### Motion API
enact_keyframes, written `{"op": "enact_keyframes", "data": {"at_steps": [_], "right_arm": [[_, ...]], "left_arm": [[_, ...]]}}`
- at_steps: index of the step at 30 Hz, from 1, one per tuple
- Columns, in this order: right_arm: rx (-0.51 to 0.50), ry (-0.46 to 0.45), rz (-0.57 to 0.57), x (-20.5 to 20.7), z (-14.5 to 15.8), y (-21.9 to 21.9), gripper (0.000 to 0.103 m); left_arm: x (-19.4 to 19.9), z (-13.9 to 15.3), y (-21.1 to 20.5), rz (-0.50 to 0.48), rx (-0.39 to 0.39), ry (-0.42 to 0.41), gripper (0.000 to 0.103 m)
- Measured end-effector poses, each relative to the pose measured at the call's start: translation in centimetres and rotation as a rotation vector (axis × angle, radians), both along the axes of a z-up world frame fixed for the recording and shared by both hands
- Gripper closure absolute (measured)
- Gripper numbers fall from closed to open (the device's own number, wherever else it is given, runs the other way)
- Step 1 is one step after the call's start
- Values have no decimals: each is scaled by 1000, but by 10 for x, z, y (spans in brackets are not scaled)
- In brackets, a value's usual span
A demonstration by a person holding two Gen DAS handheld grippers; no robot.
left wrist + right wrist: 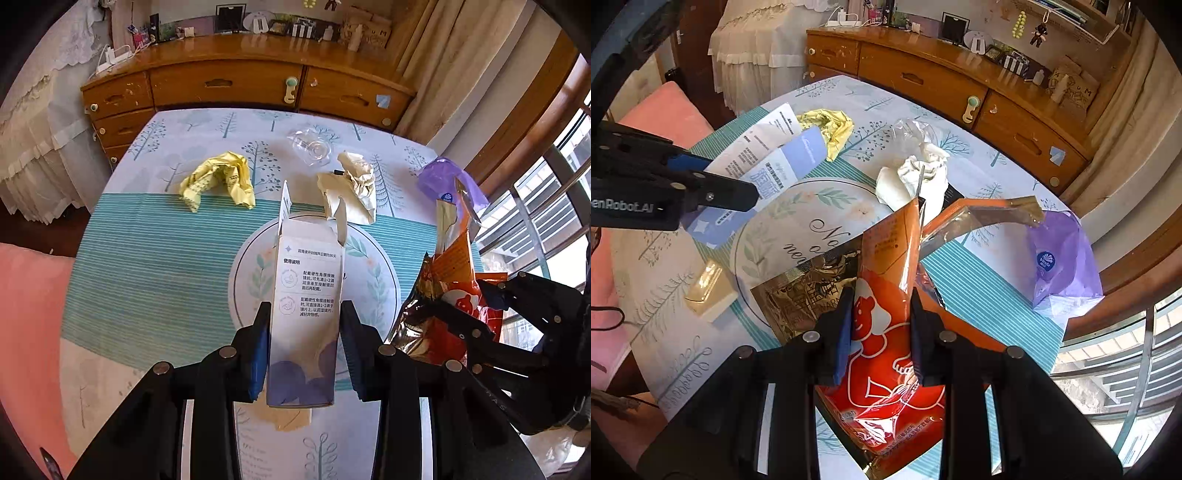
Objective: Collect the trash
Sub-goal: 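Carry the white carton and red snack bag down over the bin with both tools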
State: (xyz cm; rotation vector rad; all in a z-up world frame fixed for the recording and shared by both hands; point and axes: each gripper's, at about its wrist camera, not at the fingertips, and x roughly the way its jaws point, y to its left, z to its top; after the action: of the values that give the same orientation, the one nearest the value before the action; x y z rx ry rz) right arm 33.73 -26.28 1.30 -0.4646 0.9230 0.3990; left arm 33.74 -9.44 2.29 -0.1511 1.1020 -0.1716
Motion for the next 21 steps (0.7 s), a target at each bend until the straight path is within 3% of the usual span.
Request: {"op": "enact_keyframes", "data": {"at_steps": [4, 10, 16, 21], "right_arm": [[14, -40, -42, -42, 17, 24, 80], [1, -119, -99, -127, 33, 75, 80], [4, -132, -183, -223, 28, 134, 80], [1, -89, -206, -296, -1, 182, 80]], "left_arm": [[-52, 22, 31, 11, -25, -45, 68], [-141, 33, 83, 3, -61, -80, 68], [-229, 21, 137, -32, -75, -84, 68], [-297, -4, 176, -48, -69, -48, 68]]}}
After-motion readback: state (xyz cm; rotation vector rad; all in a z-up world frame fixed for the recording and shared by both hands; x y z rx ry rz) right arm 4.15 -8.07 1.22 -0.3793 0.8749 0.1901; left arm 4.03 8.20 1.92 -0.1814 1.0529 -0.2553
